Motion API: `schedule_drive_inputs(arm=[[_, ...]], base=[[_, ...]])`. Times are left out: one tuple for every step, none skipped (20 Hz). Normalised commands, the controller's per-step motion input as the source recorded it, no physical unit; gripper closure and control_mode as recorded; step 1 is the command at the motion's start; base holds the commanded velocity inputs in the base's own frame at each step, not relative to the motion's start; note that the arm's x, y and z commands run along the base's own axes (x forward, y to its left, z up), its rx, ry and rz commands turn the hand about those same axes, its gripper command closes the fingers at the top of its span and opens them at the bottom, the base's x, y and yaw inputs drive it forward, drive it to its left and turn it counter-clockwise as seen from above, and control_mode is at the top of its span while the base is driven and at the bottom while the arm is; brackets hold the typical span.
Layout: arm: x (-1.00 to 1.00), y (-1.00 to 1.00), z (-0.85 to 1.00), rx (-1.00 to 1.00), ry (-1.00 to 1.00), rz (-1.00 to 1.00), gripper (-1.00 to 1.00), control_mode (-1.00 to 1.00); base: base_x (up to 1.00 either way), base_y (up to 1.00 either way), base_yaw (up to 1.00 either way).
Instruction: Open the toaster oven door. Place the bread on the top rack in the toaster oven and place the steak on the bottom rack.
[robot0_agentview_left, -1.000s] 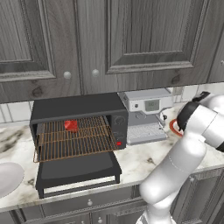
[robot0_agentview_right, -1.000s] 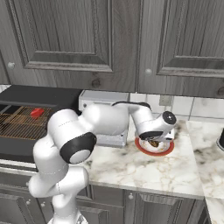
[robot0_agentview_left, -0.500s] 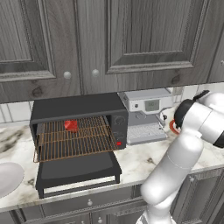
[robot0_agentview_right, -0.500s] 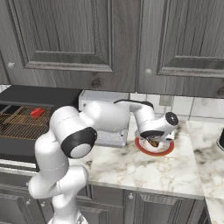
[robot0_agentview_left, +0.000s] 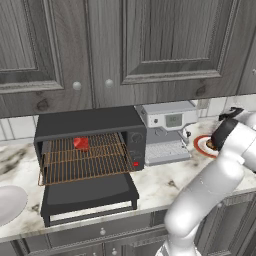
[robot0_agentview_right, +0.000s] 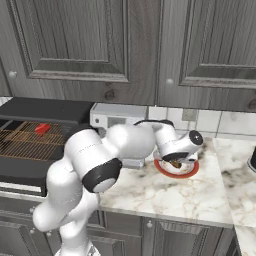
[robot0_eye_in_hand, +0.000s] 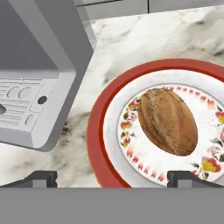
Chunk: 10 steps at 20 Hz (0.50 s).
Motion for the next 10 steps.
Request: schedule_drive_inputs(arm=[[0.19,-0.06,-0.05,0.0,0.01,0.05,-1.0,-1.0],[0.15,-0.06,-0.07,0.0,0.01,0.05,-1.0,-1.0],[0.16,-0.08,-0.06,0.0,0.01,0.05,-1.0,-1.0],[0.14,-0.07,-0.04,0.0,0.01,0.05,-1.0,-1.0],[0.14,-0.06,-0.03,0.0,0.02,0.04,-1.0,-1.0],[0.16,-0.06,0.0,0.0,0.03,0.04,-1.0,-1.0],[0.15,-0.03,0.0,0.0,0.05,0.03,-1.0,-1.0],[0.16,-0.03,0.0,0.0,0.05,0.02,-1.0,-1.0],[0.15,-0.03,0.0,0.0,0.05,0.02,-1.0,-1.0],[0.13,-0.03,0.0,0.0,0.05,0.02,-1.0,-1.0]], base=[[0.0,0.0,0.0],[0.0,0.0,0.0],[0.0,0.0,0.0],[0.0,0.0,0.0],[0.0,0.0,0.0],[0.0,0.0,0.0],[0.0,0.0,0.0],[0.0,0.0,0.0],[0.0,0.0,0.0],[0.0,0.0,0.0]])
